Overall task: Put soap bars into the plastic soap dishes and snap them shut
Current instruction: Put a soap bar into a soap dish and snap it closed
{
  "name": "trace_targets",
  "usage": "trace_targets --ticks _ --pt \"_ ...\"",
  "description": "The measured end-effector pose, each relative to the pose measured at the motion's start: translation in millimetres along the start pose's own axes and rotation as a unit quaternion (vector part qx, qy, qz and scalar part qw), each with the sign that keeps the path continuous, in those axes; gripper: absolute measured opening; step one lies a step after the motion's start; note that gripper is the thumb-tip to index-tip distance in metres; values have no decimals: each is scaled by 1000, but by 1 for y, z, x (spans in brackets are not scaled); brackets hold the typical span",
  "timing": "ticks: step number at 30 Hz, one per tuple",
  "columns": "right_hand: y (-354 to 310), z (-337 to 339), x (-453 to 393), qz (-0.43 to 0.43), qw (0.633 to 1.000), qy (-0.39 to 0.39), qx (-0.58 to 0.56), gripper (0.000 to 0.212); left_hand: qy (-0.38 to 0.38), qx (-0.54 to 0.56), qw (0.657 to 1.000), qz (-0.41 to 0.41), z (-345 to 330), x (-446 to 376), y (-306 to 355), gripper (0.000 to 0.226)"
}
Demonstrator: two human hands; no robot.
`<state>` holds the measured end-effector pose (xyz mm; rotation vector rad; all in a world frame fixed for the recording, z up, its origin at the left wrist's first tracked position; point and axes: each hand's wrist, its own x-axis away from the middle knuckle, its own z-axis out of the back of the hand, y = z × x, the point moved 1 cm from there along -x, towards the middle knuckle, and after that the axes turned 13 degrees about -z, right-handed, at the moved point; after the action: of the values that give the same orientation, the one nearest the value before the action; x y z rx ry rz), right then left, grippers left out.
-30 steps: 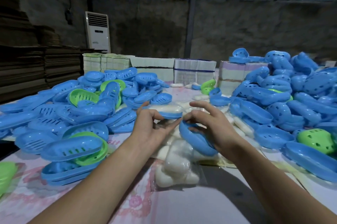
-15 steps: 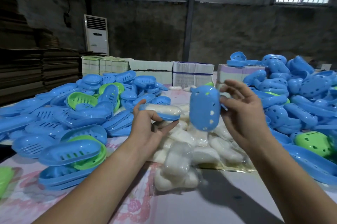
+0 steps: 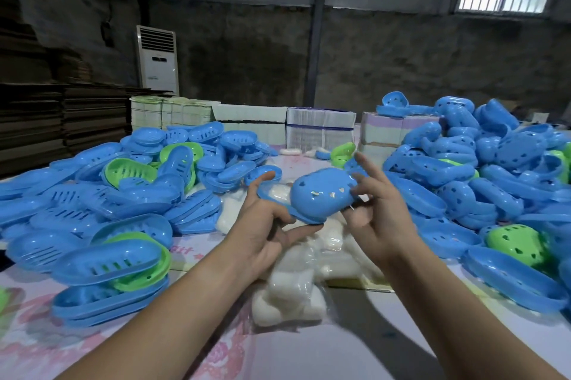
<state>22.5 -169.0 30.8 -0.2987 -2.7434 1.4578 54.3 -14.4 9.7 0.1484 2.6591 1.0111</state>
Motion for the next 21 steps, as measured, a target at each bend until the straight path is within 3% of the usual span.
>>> trace_targets --ticks 3,6,8,17,21 --pt "1 1 3 -2 972 22 236 47 9 -3 1000 -8 2 -2 5 78" --pt "6 2 6 7 895 -13 447 36 14 -24 1000 -13 9 -5 11 78" --pt "12 2 7 22 859 -43 510 39 8 -35 999 -8 13 -6 13 77" --pt "6 6 7 56 861 -21 505 51 -47 -27 997 58 13 -5 9 79" --pt "6 7 7 64 912 5 404 44 -2 53 998 42 13 -6 11 65"
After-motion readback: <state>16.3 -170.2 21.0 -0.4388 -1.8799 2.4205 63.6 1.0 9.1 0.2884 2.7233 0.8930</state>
